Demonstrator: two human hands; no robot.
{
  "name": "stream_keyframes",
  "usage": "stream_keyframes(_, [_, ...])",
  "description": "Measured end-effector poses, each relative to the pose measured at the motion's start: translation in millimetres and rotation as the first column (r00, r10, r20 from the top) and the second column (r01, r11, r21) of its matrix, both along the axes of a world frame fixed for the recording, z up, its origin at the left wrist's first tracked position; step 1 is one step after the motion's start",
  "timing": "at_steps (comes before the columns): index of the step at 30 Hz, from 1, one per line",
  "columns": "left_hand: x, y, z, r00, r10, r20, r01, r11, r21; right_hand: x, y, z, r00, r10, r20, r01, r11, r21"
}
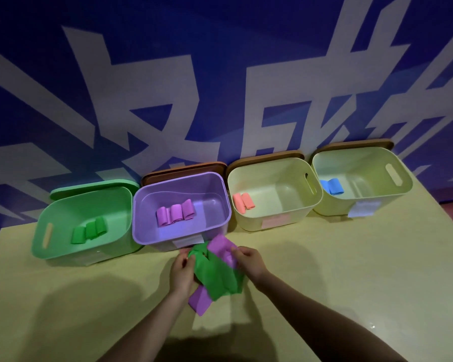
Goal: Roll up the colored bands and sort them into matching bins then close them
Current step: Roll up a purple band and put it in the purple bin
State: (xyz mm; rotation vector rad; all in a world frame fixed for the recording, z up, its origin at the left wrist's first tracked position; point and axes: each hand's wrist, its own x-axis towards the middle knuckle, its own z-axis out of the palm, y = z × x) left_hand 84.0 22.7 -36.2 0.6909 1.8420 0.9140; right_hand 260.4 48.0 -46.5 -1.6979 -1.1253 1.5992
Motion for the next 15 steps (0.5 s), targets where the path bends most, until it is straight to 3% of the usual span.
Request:
stream_keyframes(3, [-19,-4,8,0.971,0.194,0.139,-0.201,0.979,0.044,16,-4,4,0.996,-0.072,0.045,0.072,0.997,-0.002])
stream_keyframes(7, [-33,-13,29,0.854,0.340,0.393,-0.369,0.929,-0.002,36,-5,13,0.972,-0.221,0.075,0.221,0.975,0.010])
stream_keyframes(11, [-33,-23,42,0.724,0.374,0.579,-0.449,0.894,-0.016,55,-6,32,0.928,-0.363,-0.081,0.366,0.930,0.024])
stream_keyframes(15, [-29,-32,46,0.723,0.409,0.557,-0.461,0.886,-0.051,73,-8,73,0.875,-0.428,-0.225,0.448,0.893,0.043])
